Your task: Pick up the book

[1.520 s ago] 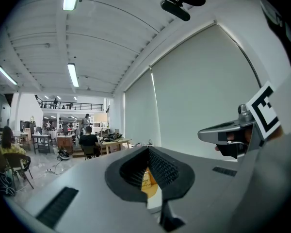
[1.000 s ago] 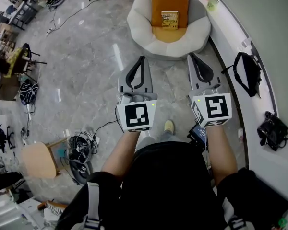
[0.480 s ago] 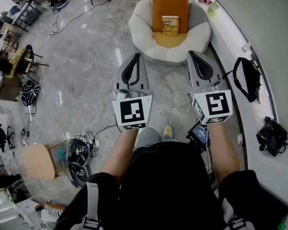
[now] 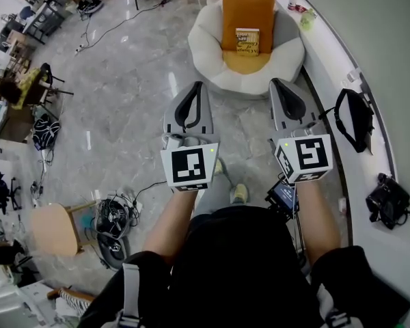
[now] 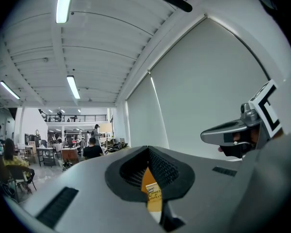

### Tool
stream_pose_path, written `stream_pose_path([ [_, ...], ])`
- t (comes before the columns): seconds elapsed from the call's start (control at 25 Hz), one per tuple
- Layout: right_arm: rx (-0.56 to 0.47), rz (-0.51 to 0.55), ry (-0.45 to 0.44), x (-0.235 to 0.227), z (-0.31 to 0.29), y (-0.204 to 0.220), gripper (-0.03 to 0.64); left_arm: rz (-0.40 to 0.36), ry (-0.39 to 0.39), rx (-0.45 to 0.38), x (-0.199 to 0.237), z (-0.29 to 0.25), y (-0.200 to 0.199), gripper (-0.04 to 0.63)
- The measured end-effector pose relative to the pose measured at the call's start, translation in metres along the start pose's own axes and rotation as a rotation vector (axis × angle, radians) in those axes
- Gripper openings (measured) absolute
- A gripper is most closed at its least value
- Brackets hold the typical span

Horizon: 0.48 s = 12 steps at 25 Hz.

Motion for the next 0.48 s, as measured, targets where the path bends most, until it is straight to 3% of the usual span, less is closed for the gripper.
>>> stream_pose_path([
  [0.48, 0.021, 0.009, 0.025, 0.006, -0.023, 0.005, 0.014, 0.03, 0.038, -0.001, 0.021, -0.019, 0.014, 0.011],
])
Point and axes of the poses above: the fingertips, and each gripper's own axes: z backward along the fingers, x to its left, y out of its underside, the point moved 3 cm from there along z, backward along the fingers, and after that the axes turned 8 degrees about y, right-handed, at the moved point
